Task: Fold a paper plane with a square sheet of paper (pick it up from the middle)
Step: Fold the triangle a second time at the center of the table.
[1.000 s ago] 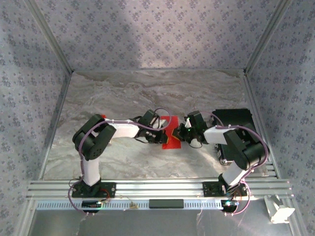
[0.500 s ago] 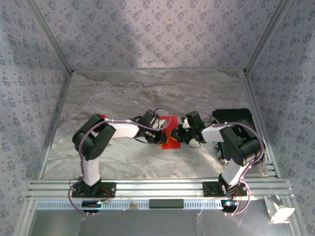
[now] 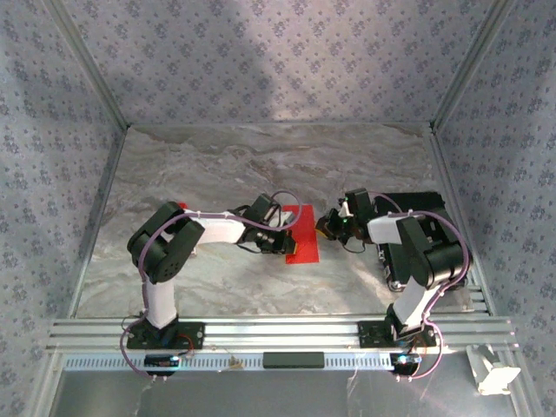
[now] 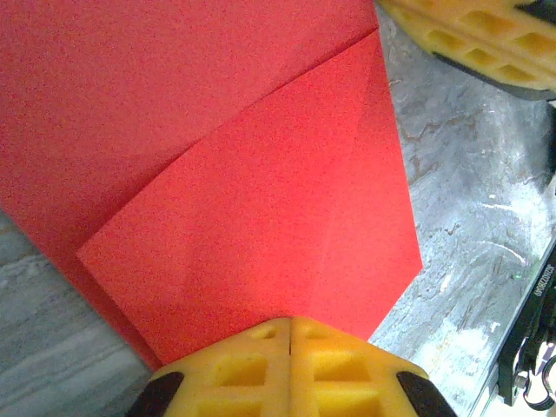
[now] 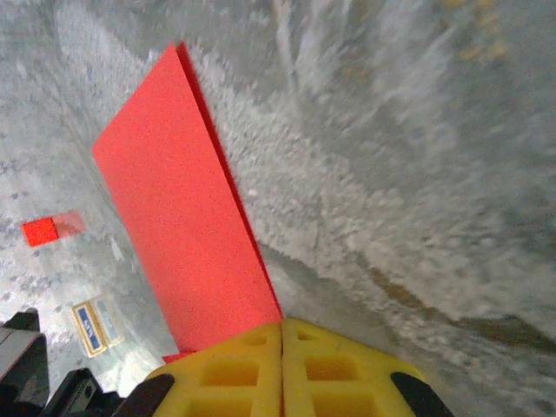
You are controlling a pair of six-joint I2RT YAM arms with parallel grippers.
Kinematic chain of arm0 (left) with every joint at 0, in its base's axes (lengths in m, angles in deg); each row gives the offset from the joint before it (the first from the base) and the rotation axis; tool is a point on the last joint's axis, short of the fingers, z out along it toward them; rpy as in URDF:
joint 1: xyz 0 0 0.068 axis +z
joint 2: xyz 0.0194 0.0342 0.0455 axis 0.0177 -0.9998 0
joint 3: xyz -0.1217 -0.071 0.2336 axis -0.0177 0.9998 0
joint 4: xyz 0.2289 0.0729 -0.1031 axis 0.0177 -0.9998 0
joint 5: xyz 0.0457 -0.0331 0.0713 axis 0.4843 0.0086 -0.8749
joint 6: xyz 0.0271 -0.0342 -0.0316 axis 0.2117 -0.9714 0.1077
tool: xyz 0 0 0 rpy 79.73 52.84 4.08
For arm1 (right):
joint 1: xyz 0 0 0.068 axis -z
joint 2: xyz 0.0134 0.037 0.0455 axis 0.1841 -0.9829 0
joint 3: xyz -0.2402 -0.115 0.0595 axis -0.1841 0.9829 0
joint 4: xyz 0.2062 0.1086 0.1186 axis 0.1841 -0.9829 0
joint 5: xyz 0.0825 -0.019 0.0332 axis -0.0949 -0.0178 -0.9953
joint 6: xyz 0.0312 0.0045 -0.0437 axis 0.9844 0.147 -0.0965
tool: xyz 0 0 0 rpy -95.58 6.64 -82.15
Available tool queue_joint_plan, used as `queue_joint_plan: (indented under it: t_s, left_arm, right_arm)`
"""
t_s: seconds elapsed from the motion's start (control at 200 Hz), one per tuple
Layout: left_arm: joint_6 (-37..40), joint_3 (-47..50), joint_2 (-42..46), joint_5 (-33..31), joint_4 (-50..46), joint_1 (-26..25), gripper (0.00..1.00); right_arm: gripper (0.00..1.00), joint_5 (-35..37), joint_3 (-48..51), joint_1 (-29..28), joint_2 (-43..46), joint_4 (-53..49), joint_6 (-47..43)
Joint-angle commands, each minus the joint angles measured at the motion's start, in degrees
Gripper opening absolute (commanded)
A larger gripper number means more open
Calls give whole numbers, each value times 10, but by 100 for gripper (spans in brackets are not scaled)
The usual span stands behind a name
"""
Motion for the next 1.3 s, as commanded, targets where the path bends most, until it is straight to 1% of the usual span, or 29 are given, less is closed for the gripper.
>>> queue_joint_plan:
  t_s: [0.0,0.105,0.285,0.36,0.495,0.625,0.8,1.144,1.294]
  left_arm:
    - [7,28,-19,-43,-64,1,0]
    - [6,27,-18,-43,-63,1,0]
    - [4,23,-17,-42,-60,1,0]
    - [1,22,-16,-41,-56,1,0]
    - [-5,14,2,-40,-50,2,0]
    - [-1,-16,11,-45,-70,2,0]
    - [-6,-55,16,-28,-77,0,0]
    - [-19,-100,-37,-3,-63,-12,1]
    - [-22,-94,-57,-9,-69,-13,1]
  right_arm:
    - [9,19,-5,-5,40,-26,-15]
    - [9,20,-3,-30,54,-30,-14]
    - [9,21,-2,-72,20,-25,-5]
    - [7,25,5,-70,4,-22,2]
    - [0,30,20,-63,-9,-18,0]
    - [0,33,24,-61,-15,-17,4]
    - [0,41,29,-63,-11,-16,12]
    - [0,39,31,-63,-16,-10,20]
    - [0,40,31,-63,-18,-10,20]
